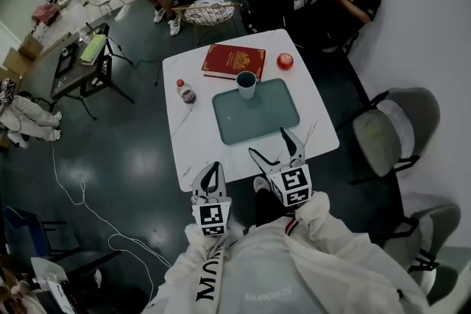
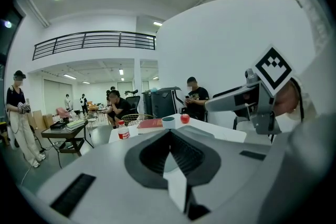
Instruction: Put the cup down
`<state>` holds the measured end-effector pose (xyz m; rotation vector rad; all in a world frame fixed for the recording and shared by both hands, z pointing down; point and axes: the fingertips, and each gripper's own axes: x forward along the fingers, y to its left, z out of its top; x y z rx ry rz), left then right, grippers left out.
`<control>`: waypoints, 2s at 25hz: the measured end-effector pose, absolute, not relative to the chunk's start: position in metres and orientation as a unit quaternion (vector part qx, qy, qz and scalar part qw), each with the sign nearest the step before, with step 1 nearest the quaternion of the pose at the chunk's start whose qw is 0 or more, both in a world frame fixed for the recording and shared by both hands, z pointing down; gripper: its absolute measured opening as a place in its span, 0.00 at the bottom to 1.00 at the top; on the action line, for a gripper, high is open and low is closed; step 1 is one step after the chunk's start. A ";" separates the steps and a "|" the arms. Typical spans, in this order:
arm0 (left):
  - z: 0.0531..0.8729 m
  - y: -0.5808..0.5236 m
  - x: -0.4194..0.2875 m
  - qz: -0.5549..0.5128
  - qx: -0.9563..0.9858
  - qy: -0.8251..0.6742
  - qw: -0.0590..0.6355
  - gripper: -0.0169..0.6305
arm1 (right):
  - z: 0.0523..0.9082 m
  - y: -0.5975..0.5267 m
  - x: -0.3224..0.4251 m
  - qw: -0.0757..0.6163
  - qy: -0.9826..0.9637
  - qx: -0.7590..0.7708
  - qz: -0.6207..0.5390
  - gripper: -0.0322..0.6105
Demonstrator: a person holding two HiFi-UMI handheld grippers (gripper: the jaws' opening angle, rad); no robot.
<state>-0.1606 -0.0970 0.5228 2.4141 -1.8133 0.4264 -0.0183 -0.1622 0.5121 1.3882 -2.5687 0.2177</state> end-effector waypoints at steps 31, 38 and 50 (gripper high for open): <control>0.488 0.014 -0.134 0.100 0.810 -0.578 0.024 0.04 | 0.468 -0.020 -0.023 0.075 -0.873 0.479 0.060 0.54; 0.490 0.039 -0.138 0.107 0.803 -0.586 0.035 0.04 | 0.467 0.002 -0.023 0.077 -0.872 0.480 0.060 0.43; 0.487 0.057 -0.117 0.111 0.815 -0.567 0.044 0.04 | 0.459 0.022 0.001 0.071 -0.857 0.507 0.066 0.23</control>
